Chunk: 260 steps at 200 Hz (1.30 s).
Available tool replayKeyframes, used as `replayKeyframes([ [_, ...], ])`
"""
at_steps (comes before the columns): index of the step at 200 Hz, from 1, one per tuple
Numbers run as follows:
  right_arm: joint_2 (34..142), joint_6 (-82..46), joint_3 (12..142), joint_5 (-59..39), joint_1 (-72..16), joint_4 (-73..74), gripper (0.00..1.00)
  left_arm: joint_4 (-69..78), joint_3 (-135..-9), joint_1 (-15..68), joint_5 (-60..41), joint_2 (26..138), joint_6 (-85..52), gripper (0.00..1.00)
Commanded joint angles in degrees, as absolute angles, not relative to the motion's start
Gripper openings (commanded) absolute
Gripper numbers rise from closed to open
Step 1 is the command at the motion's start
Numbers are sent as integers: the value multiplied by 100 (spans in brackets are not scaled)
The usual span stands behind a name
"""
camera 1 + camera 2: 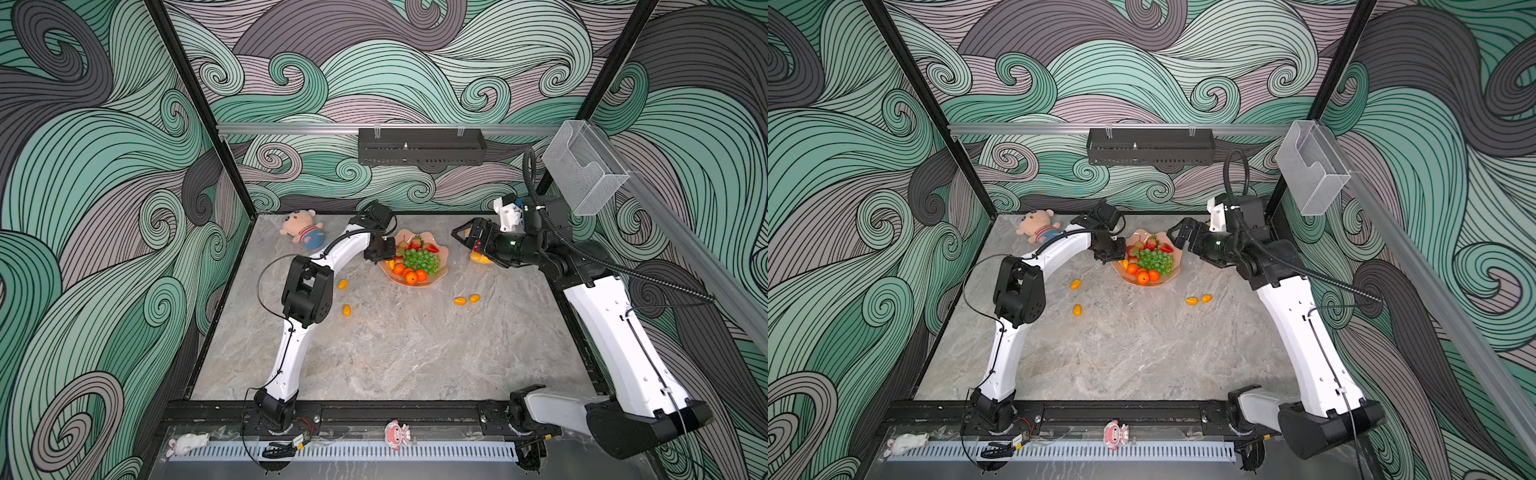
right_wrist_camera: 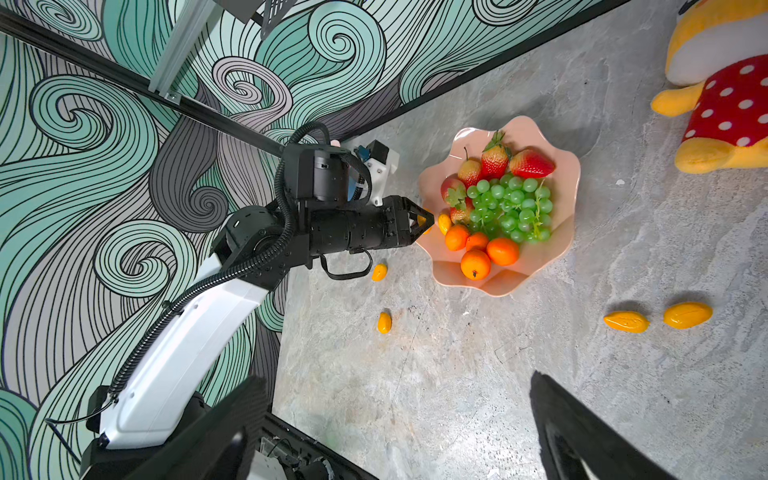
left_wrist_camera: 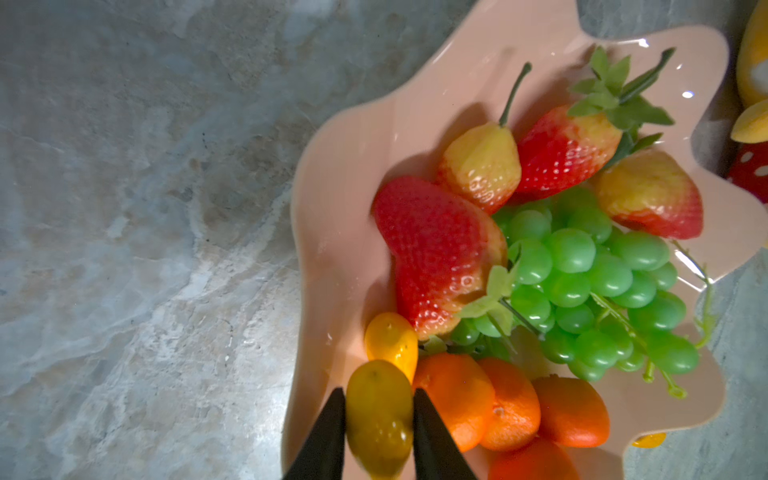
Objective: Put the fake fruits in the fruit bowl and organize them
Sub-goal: 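Drop the fruit into the bowl with left gripper while right reaches past, then close the left gripper on another yellow fruit while the right moves over the bowl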
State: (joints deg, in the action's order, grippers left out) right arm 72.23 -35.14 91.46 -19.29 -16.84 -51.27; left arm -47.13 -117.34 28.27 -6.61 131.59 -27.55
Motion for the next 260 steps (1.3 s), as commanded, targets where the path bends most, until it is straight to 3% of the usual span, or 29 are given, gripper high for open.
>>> replayKeyframes([
  [1,7140,-3502,9139,-1973,-1646,-5082,99,-4904,-11984,2874,-582,13252,-2733,34],
  [78,7063,-3603,9161,-2132,-1644,-4784,99,-4986,-11925,2874,-309,12743,-2663,41],
  [148,7214,-3754,9172,-2358,-1973,-4366,99,-4860,-10350,2835,697,11314,-2883,42],
  [209,7721,-3404,9607,-2070,-2920,-4343,99,-4423,-8433,2402,954,10166,-3162,45],
  [260,8570,-3139,9627,-1646,-3654,-4190,99,-4340,-8084,2013,857,10205,-3037,51],
])
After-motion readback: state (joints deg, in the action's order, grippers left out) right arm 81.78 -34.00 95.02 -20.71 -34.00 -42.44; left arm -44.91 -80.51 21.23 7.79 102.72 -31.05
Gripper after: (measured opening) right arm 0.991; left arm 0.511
